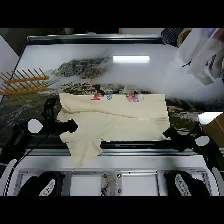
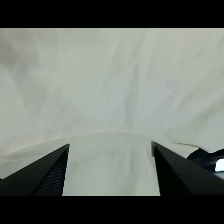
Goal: Fold the clothes and pants, and hang the long-sleeved shirts on hangers.
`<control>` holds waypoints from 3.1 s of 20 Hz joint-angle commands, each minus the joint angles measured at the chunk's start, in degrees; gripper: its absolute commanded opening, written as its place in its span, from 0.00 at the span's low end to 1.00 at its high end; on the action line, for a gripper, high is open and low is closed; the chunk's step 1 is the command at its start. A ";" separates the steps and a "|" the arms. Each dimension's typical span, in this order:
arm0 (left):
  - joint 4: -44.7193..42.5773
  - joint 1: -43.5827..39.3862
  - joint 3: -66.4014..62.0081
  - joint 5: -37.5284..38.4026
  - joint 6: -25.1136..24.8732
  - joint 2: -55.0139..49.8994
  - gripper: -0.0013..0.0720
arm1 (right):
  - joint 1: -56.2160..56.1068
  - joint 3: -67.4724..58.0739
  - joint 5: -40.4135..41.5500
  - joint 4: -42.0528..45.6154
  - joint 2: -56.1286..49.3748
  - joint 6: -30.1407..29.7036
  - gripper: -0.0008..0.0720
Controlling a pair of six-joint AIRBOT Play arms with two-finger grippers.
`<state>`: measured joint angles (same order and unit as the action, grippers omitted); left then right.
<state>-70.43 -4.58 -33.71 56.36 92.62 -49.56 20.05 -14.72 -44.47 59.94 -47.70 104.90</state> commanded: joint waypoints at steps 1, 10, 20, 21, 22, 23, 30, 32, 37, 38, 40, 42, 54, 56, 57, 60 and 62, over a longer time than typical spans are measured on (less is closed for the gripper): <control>-0.07 -0.20 0.13 0.00 0.46 0.09 0.77 | -4.09 0.42 4.92 -0.22 -3.06 0.09 0.65; -7.98 10.21 8.04 6.97 11.32 0.09 0.77 | -4.52 0.39 5.49 -0.22 -3.34 0.07 0.03; 2.99 0.09 16.52 -1.46 11.93 0.09 0.77 | -4.52 0.39 5.49 -0.24 -3.32 0.09 0.03; 2.99 -1.46 16.52 -2.14 13.27 0.09 0.77 | -4.52 0.39 5.49 -0.24 -3.32 0.09 0.03; 3.04 -2.73 16.50 -2.62 13.88 0.09 0.77 | -4.52 0.39 5.49 -0.24 -3.32 0.07 0.03; 3.04 -3.58 16.52 -2.82 13.97 0.09 0.77 | -4.48 0.39 5.49 -0.24 -3.32 0.07 0.03; 1.27 -1.88 14.47 0.20 12.09 0.13 0.03 | -4.42 -2.71 0.11 0.74 -2.05 -2.75 0.03; -1.29 0.85 10.82 6.34 7.63 0.24 0.03 | -4.42 -6.29 -7.82 5.35 -1.51 -3.06 0.02; -1.62 4.68 2.89 18.25 -0.28 4.52 0.03 | -4.42 -15.41 -23.39 19.41 -1.57 -4.61 0.02; -1.62 5.09 1.14 19.17 -0.28 5.35 0.03 | -4.42 -17.27 -24.04 19.63 -1.75 -4.66 0.02; -1.57 5.27 -2.47 19.15 -0.90 4.92 0.03 | -4.44 -20.83 -24.37 19.52 -3.21 -4.66 0.02; -1.62 5.27 -6.51 18.80 -2.25 1.53 0.03 | -4.46 -24.68 -25.05 19.54 -6.25 -4.70 0.02; -1.62 5.16 -34.12 10.16 -4.39 -30.82 0.03 | -8.76 -47.67 -16.48 19.41 -28.89 -3.76 0.02; -1.62 5.22 -37.81 10.01 -4.42 -35.26 0.03 | -9.49 -49.68 -14.19 18.95 -32.52 -2.64 0.02; -1.62 5.20 -39.78 10.08 -4.39 -37.44 0.03 | -9.57 -50.18 -12.83 18.56 -33.99 -2.67 0.02; -1.60 5.22 -45.00 10.27 -4.37 -42.73 0.03 | -9.60 -50.29 -8.39 15.30 -36.74 -2.69 0.02; -1.49 5.20 -47.82 10.75 -4.33 -45.40 0.03 | -9.60 -50.29 -6.21 13.31 -37.90 -2.75 0.03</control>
<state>-72.16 0.58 -77.12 66.81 88.18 -90.56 10.68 -64.40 -55.02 76.42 -83.18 101.89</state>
